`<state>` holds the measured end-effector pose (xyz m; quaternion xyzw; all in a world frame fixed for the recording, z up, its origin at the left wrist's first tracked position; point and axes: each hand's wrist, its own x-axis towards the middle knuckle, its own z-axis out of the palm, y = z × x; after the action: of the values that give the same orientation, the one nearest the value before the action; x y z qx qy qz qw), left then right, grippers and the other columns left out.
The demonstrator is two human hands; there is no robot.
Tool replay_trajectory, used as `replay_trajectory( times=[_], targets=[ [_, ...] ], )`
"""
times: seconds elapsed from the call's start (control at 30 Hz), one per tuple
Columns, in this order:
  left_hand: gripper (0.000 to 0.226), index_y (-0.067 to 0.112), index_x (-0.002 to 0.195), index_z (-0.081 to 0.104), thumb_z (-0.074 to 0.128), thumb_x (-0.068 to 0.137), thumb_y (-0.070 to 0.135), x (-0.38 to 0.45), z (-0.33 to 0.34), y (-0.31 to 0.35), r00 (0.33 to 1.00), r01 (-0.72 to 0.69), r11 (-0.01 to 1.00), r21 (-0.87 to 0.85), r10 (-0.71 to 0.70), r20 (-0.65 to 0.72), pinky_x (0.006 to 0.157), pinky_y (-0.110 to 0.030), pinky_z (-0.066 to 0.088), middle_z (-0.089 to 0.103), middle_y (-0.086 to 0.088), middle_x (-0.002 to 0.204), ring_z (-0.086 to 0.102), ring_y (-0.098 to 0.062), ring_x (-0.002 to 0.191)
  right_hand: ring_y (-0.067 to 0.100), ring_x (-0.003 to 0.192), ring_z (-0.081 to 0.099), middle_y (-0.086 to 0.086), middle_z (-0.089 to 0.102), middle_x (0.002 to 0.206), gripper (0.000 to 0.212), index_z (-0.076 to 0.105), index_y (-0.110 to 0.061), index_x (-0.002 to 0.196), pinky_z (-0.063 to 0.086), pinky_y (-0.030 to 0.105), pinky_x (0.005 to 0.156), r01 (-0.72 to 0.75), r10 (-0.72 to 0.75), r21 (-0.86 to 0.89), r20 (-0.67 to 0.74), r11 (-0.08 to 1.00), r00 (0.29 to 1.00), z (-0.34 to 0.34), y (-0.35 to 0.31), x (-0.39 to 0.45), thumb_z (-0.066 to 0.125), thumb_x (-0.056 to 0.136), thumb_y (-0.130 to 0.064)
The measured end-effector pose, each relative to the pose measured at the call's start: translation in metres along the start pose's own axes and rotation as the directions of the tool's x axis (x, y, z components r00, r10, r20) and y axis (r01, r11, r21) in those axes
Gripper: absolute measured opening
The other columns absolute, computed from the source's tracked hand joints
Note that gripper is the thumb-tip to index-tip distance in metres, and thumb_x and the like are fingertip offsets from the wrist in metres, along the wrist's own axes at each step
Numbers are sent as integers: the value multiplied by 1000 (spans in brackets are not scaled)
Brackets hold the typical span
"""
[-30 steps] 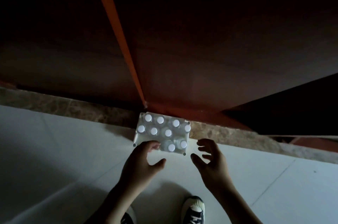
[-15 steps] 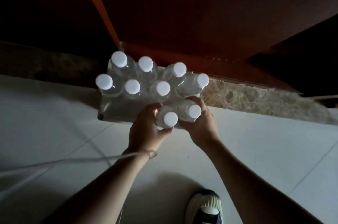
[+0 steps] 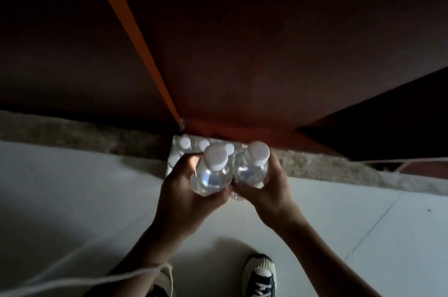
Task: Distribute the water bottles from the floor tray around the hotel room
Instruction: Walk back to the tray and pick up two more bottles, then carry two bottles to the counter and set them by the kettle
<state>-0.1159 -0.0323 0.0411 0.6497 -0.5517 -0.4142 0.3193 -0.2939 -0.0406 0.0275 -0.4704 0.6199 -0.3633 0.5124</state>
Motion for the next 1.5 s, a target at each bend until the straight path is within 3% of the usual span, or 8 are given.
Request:
replay_trajectory(
  times=[0.17,0.27,0.37,0.5,0.73,1.0,1.27,1.5],
  targets=[
    [40,31,98,61,81,64,30,0,-101,177,996,-86,978,-192,87,-5,62,-3,46,72,20,85,67,8,77,18,82,66,2,69,92,47,53,-5,110,54,37,69,68,-88,208,84,976,993,-32,-199,-24,80,71,-6],
    [44,26,104,58,78,67,13,-24,-154,285,995,-92,936,-339,95,-7,69,-6,48,73,25,90,68,8,83,20,85,68,3,69,92,45,52,-9,109,57,35,74,81,-111,291,89,953,990,-52,-322,-62,74,72,4],
    [47,26,107,60,76,63,27,-54,-203,385,988,-152,890,-431,149,-41,72,-8,50,75,20,95,70,4,89,17,82,68,1,68,89,46,47,-2,113,57,32,72,142,-183,310,106,940,977,-76,-427,-102,69,74,7],
    [36,37,95,65,69,59,39,-99,-271,522,952,-307,858,-411,282,-123,68,-5,49,73,25,90,68,8,86,23,92,68,4,68,100,55,47,-10,120,58,41,79,289,-337,291,130,912,933,-111,-570,-154,70,73,7],
    [29,46,93,68,66,68,31,-162,-353,677,827,-550,719,-425,540,-156,72,-15,52,74,13,89,70,-2,87,16,94,69,4,67,105,64,46,-21,125,56,30,75,558,-579,249,15,792,815,-144,-734,-236,69,71,3],
    [35,17,104,63,67,72,31,-192,-394,745,732,-611,611,-503,679,-64,74,-26,56,70,2,88,70,-15,87,7,77,68,-11,69,85,58,48,-19,119,55,24,65,700,-681,197,-162,686,714,-163,-808,-305,65,67,1],
    [38,21,105,60,68,68,25,-222,-318,814,585,-530,530,-662,794,167,64,-19,55,71,11,82,69,-5,75,6,73,67,-4,67,83,57,51,-10,115,55,22,62,714,-577,80,-531,695,621,-255,-792,-391,60,63,11],
    [45,28,94,64,77,53,41,-303,-182,876,384,-312,481,-820,853,354,58,-20,54,69,7,73,65,-7,64,6,69,64,-3,65,81,57,55,-13,106,52,22,58,665,-428,-107,-837,739,340,-360,-739,-507,79,54,-13]
  ],
)
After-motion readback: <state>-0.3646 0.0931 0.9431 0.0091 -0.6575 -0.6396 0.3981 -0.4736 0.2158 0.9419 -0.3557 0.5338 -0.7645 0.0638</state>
